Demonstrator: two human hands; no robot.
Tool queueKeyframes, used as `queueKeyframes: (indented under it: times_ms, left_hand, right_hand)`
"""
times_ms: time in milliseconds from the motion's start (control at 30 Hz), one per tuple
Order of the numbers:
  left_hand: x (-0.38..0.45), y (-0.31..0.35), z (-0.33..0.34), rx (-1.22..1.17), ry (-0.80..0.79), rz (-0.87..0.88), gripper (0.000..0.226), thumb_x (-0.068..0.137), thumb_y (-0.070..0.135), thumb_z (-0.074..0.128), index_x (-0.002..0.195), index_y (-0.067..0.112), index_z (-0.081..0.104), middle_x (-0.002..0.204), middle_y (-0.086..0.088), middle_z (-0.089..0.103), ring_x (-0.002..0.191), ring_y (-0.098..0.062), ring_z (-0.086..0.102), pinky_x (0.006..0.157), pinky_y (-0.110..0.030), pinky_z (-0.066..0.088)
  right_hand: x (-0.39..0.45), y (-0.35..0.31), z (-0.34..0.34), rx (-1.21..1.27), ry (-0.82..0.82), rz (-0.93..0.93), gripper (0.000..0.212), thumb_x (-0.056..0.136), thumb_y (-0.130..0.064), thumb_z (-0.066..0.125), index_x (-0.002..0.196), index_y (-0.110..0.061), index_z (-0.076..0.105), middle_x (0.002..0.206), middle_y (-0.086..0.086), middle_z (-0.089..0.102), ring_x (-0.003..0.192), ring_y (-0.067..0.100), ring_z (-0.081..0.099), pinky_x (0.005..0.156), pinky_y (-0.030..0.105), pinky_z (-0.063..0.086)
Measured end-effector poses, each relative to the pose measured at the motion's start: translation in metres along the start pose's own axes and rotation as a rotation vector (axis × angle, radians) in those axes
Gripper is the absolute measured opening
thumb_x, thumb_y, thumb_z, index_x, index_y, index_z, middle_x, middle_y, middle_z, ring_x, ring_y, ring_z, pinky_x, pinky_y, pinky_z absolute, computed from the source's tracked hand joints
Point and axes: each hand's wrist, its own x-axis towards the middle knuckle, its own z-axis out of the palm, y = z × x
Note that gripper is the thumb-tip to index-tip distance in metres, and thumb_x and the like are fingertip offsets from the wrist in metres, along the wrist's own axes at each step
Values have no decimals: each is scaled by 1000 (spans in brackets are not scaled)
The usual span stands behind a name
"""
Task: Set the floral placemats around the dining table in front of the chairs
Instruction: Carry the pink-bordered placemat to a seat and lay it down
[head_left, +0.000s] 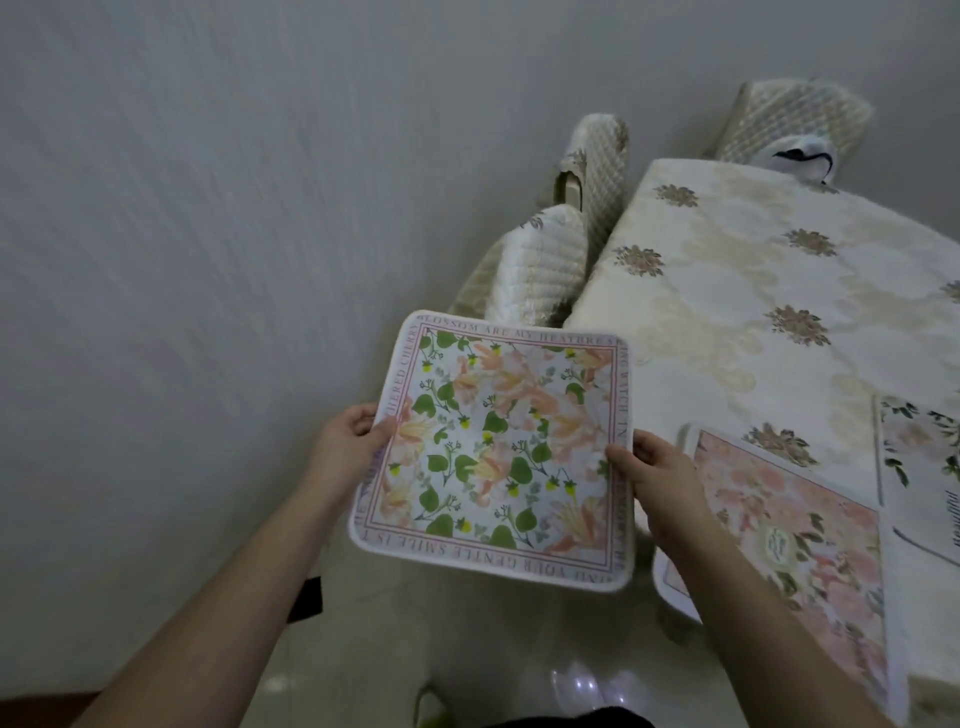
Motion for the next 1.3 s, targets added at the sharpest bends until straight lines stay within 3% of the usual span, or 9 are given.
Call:
queueKeyframes:
  times_ms: [133, 333, 500, 667, 867, 1000, 1100, 1300]
  left_hand:
    - [10, 9, -29, -6, -5, -3, 13, 94, 19, 66, 105, 11, 68, 80, -4, 78, 67, -24, 76, 54, -32, 60]
    - [35, 18, -30, -11, 0, -8, 13, 95, 15, 65, 105, 7, 68, 80, -6, 77, 65, -22, 75, 49, -29, 58]
    - [77, 41, -17, 1, -31, -29, 12, 95, 18, 65, 104, 11, 68, 84, -6, 78, 72, -27, 76, 60, -36, 61]
    - [124, 80, -5, -62, -41, -66, 17, 94, 16, 66, 108, 8, 67, 89, -11, 78, 79, -31, 76, 72, -46, 61]
    - [170, 117, 4, 18, -39, -12, 13, 94, 17, 66, 105, 10, 69, 86, -11, 77, 77, -31, 76, 76, -51, 61]
    - [196, 135, 6, 25, -67, 0, 14, 93, 18, 67, 105, 10, 69, 86, -12, 77, 78, -32, 76, 77, -51, 60]
    - [219, 148, 9, 20, -99, -4, 16, 93, 16, 67, 106, 7, 68, 86, -13, 77, 78, -32, 76, 78, -52, 60]
    - [283, 166, 11, 51, -189, 18, 10, 93, 15, 67, 101, 12, 71, 88, -13, 77, 80, -34, 75, 81, -56, 59]
  right_hand:
    - [2, -16, 29, 76, -43, 30, 13, 98, -8, 55, 104, -7, 67, 90, 8, 75, 70, 17, 74, 52, 22, 56]
    - [25, -27, 40, 66, -33, 2, 16, 98, -9, 55, 100, -14, 70, 84, -1, 76, 70, 12, 73, 52, 20, 55]
    - [71, -39, 41, 73, 6, -24, 17, 96, -10, 58, 107, -15, 70, 93, 2, 77, 82, 20, 74, 68, 33, 58]
    - [124, -56, 46, 146, 10, -7, 19, 96, -9, 58, 109, -16, 70, 97, 3, 76, 84, 22, 74, 72, 38, 59]
    - [179, -77, 53, 175, 6, 25, 17, 95, -10, 59, 108, -12, 70, 98, 7, 76, 89, 28, 73, 84, 48, 58]
    - [197, -89, 55, 144, 0, 20, 16, 96, -12, 58, 106, -15, 70, 95, 7, 77, 86, 28, 74, 83, 51, 57]
    - [207, -100, 59, 176, 26, 12, 15, 96, -11, 58, 102, -17, 70, 93, 8, 77, 83, 26, 74, 73, 42, 58]
    - [230, -112, 82, 215, 134, 28, 15, 96, -12, 58, 101, -18, 71, 93, 8, 77, 84, 29, 74, 78, 46, 59]
